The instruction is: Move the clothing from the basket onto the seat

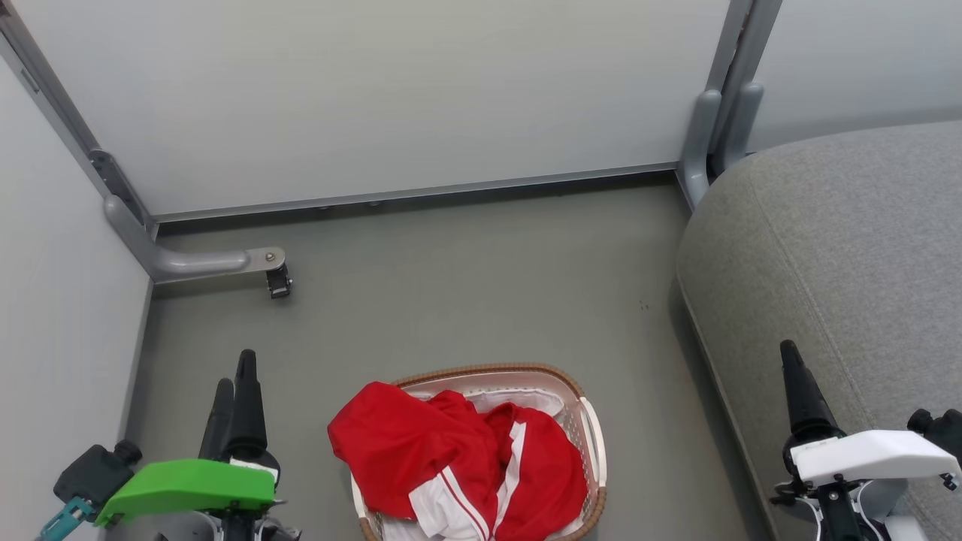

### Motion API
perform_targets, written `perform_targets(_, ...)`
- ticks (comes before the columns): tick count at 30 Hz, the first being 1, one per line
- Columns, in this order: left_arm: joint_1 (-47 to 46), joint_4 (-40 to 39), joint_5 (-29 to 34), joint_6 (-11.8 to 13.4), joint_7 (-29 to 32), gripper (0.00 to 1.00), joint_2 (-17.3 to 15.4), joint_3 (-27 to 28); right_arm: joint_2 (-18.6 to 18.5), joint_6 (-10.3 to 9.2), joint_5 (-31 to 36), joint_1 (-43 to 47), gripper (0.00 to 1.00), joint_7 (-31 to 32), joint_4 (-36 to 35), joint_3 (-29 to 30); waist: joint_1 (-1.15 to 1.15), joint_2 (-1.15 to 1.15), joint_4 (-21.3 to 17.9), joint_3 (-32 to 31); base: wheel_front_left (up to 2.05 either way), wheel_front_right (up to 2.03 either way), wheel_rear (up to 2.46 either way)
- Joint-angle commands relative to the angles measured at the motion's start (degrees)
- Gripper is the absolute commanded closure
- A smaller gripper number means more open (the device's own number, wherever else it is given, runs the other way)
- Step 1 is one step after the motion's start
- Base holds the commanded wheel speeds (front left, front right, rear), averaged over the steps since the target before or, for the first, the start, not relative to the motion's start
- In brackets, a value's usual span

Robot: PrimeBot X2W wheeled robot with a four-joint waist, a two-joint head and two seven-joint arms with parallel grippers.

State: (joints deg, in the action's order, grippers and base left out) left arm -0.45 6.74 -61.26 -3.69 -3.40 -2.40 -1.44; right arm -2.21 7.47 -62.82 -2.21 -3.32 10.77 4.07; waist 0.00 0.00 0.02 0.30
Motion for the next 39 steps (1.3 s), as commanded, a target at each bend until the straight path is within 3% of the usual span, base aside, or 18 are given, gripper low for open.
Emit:
perform_targets(1, 0.2, -1.2, 2.8, 0.3, -0.5, 0.00, -0.3, -0.3, -0.4, 0.02, 2.8, 0.1, 0.00, -0.6, -1.3, -0.3, 0.00, 0.00, 0.0, 0.0, 0.00, 0.00, 0.00)
perform_targets(3, 0.5, -1.5, 7.0, 0.7, -1.1, 0.00, -0.3, -1.1, -0.4, 0.02, 6.7, 0.3, 0.00, -1.2, -1.8, -0.9, 0.00, 0.00, 0.0, 0.1, 0.00, 0.00, 0.00)
perform_targets(18, 1.9, -2.0, 20.6, 1.8, -3.8, 0.00, -0.4, -3.3, -0.5, 0.03, 20.6, 1.1, 0.00, -3.8, -2.4, -2.9, 0.00, 0.00, 0.2, 0.2, 0.00, 0.00, 0.00)
perform_targets(39, 3.1, 0.0, 32.1, 2.7, -6.9, 0.00, -0.5, -5.5, -0.6, 0.03, 33.3, 1.5, 0.00, -7.0, -1.3, -4.4, 0.00, 0.00, 0.5, 0.5, 0.00, 0.00, 0.00)
